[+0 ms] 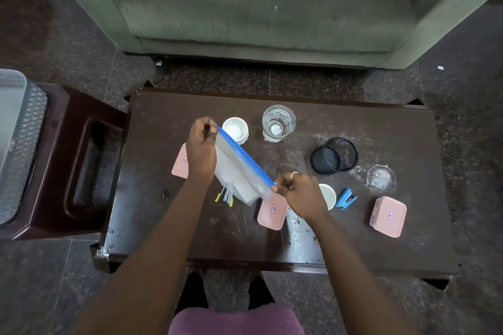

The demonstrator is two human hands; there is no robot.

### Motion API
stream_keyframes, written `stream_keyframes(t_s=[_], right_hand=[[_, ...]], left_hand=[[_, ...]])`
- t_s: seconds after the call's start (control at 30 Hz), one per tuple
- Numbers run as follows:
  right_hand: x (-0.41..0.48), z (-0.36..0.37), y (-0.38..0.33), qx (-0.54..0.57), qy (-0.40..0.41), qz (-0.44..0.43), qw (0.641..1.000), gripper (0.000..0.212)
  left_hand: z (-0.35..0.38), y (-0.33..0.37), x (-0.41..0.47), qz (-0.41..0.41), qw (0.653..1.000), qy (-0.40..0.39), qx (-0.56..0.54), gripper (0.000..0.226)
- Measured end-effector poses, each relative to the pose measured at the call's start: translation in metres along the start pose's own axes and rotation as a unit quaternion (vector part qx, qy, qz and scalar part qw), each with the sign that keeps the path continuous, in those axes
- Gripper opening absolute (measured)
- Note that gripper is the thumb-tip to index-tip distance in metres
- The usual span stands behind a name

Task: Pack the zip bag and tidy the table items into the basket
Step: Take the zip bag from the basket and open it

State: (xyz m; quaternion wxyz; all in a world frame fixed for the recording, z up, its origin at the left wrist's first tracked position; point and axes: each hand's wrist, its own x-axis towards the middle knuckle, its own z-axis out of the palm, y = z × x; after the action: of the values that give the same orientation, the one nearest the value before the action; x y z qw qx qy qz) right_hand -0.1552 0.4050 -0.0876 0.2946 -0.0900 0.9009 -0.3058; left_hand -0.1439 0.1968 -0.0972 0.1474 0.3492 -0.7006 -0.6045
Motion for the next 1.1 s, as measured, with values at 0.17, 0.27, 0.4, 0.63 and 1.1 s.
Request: stream_keyframes(t_s=[0.17, 0.27, 0.4, 0.63, 1.1], right_hand=[[-0.002, -0.002, -0.009, 0.017, -0.097, -0.016, 0.995, 0.025], [0.002, -0.002, -0.023, 0.087, -0.070, -0.025, 0.993, 0.034], [0.010, 0.004, -0.039, 0.178, -0.042, -0.028, 0.983, 0.025], [0.013, 0.017, -0.041, 0.213, -0.009, 0.015, 0.977, 0.006], [0.011, 0.013, -0.030, 0.343, 0.103, 0.132, 0.924, 0.015]], left_hand=[[0.000, -0.001, -0.010, -0.016, 0.998, -0.026, -0.049, 0.034], [0.000, 0.005, -0.015, -0.012, 0.997, -0.055, -0.056, 0.034], [0.002, 0.012, -0.017, 0.005, 0.998, -0.054, -0.013, 0.017], [0.015, 0.007, -0.039, -0.092, 0.991, -0.072, 0.064, 0.063], [0.028, 0.009, -0.057, -0.014, 0.977, -0.058, 0.207, 0.023]])
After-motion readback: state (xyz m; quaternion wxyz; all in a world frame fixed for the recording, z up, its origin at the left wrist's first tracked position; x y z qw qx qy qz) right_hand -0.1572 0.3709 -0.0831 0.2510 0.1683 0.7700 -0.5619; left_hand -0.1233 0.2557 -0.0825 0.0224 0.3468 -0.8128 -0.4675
